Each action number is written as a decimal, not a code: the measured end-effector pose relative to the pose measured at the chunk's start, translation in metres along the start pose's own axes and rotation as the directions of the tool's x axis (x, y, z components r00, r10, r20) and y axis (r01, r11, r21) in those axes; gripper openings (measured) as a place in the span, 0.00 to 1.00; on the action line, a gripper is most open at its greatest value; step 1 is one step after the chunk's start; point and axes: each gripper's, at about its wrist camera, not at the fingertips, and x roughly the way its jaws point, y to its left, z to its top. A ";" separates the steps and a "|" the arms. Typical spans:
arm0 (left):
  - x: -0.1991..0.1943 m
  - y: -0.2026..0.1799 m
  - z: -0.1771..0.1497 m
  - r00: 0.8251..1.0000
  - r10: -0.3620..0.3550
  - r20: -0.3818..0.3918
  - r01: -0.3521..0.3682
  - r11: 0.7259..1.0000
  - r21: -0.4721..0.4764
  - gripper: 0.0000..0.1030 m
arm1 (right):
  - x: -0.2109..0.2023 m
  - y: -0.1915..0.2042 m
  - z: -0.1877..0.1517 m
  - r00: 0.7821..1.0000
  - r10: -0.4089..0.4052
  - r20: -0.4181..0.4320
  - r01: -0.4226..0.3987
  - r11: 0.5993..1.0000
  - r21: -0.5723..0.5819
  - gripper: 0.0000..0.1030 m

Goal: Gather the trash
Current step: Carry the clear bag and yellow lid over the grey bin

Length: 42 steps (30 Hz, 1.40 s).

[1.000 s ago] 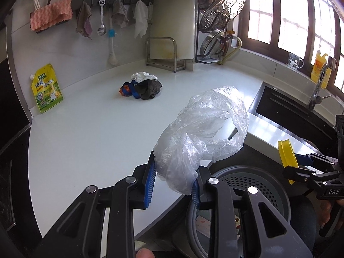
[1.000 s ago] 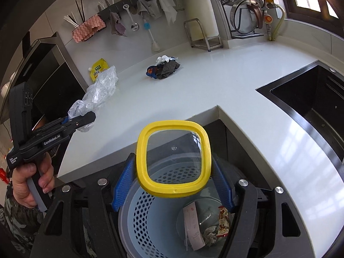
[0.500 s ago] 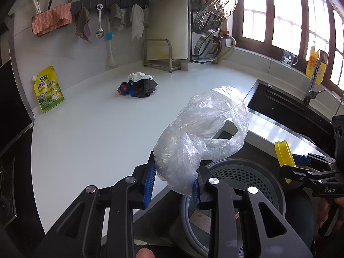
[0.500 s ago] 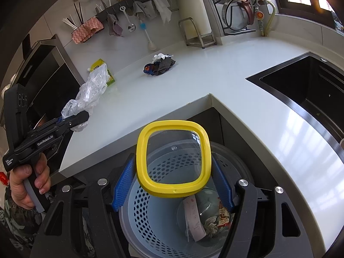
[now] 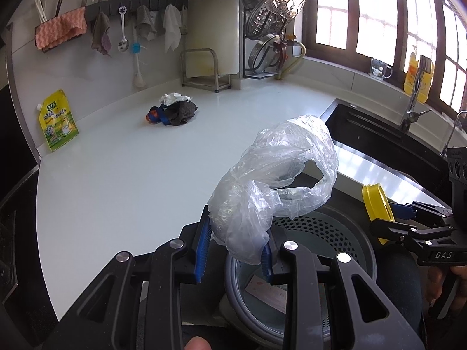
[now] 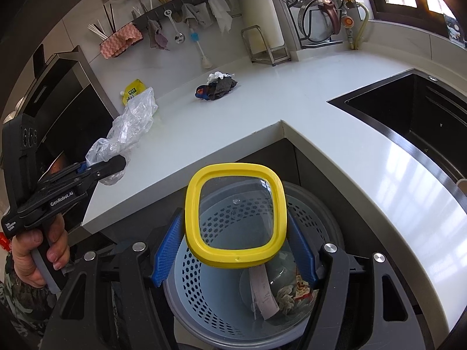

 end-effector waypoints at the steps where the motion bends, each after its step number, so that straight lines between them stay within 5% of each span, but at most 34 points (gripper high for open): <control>1: 0.001 -0.002 -0.001 1.000 -0.006 -0.008 0.006 1.000 0.001 0.28 | -0.001 0.000 -0.002 1.000 -0.001 -0.002 0.001 1.000 -0.001 0.64; 42: 0.049 -0.038 -0.037 0.986 -0.068 -0.151 0.076 0.996 0.048 0.30 | 0.023 -0.008 -0.037 0.988 -0.102 -0.113 0.098 0.994 -0.041 0.64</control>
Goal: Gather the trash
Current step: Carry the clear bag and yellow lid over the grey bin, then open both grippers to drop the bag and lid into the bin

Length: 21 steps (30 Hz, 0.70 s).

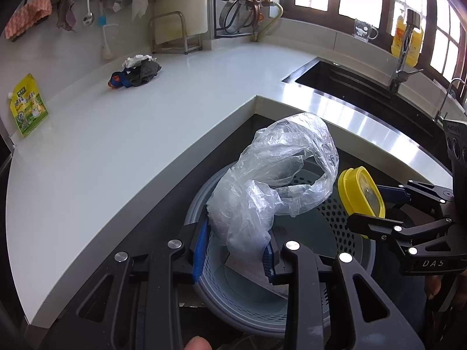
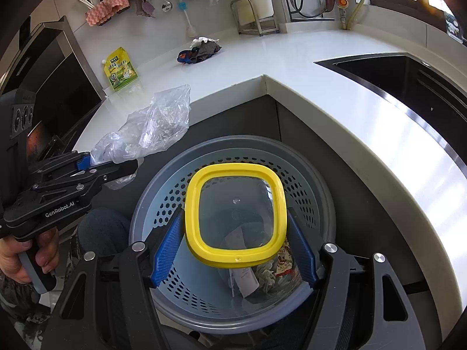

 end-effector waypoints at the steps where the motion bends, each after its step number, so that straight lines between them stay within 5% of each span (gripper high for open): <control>1: 0.000 0.000 0.000 1.000 0.000 -0.002 0.000 1.000 0.000 0.30 | 0.000 0.000 0.000 1.000 -0.001 -0.001 0.001 1.000 -0.002 0.64; 21: 0.012 -0.008 -0.005 0.999 -0.012 -0.035 0.013 1.000 0.020 0.32 | 0.013 -0.001 -0.005 1.000 -0.005 -0.029 0.005 1.000 0.001 0.64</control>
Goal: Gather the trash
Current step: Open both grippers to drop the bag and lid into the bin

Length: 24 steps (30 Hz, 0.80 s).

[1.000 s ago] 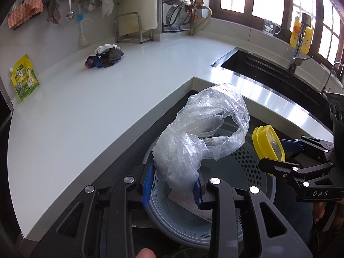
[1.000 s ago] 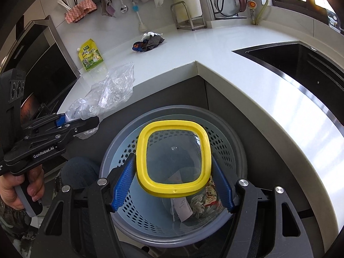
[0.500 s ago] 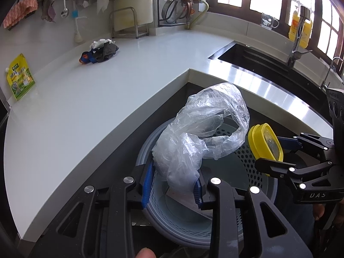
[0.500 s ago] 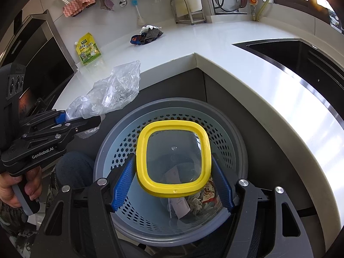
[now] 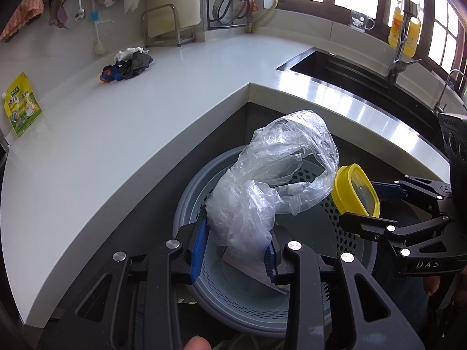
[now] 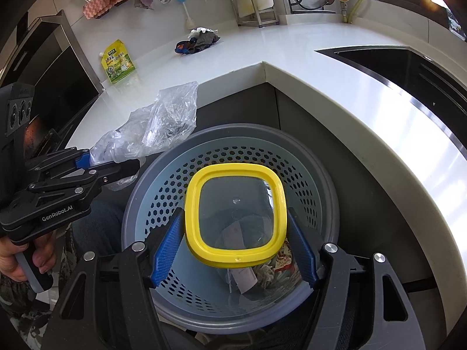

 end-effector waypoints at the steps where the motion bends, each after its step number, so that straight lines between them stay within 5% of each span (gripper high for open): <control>1: 0.001 0.000 0.000 1.000 0.000 -0.002 0.000 1.000 0.000 0.32 | 0.000 0.000 0.000 1.000 0.000 0.000 0.000 1.000 0.000 0.64; 12: 0.007 0.000 -0.001 1.000 -0.011 -0.019 0.011 1.000 0.000 0.35 | 0.001 -0.001 -0.002 1.000 -0.012 -0.007 0.012 1.000 -0.005 0.65; 14: 0.008 0.001 -0.001 1.000 -0.011 -0.019 0.010 1.000 -0.010 0.51 | 0.001 0.001 -0.002 1.000 -0.022 -0.005 0.021 1.000 -0.015 0.66; 19: 0.005 0.004 -0.001 1.000 0.002 -0.004 -0.002 1.000 -0.031 0.70 | 0.001 0.001 -0.003 1.000 -0.024 0.007 0.024 1.000 -0.005 0.72; 24: -0.001 0.012 0.000 1.000 0.016 0.018 -0.014 0.998 -0.064 0.80 | 0.001 -0.002 -0.003 0.999 -0.039 0.012 0.039 0.999 0.001 0.77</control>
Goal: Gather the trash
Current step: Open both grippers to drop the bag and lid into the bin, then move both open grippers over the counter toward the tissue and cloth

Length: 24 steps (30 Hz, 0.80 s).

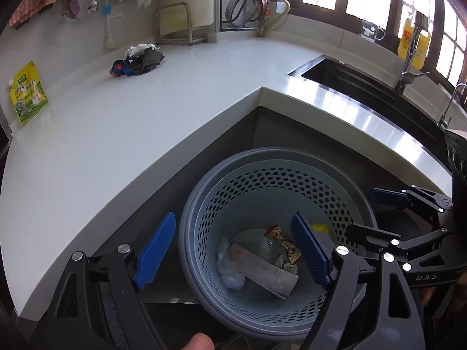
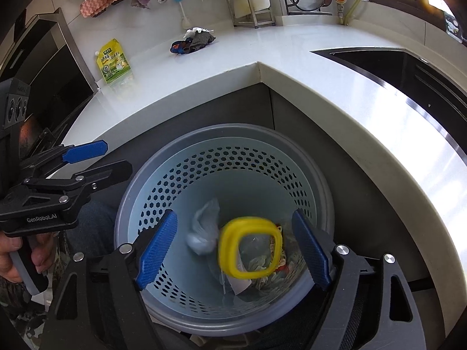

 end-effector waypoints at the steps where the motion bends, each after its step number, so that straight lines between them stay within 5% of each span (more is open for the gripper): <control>1: -0.001 0.001 0.000 1.000 0.010 0.007 -0.010 1.000 -0.007 0.83 | -0.001 -0.002 0.000 1.000 -0.001 0.004 0.001 1.000 0.008 0.77; 24: -0.041 0.041 0.023 0.993 0.030 0.113 -0.018 0.994 -0.105 0.87 | -0.027 0.011 0.032 0.992 0.045 0.120 -0.047 0.999 0.012 0.79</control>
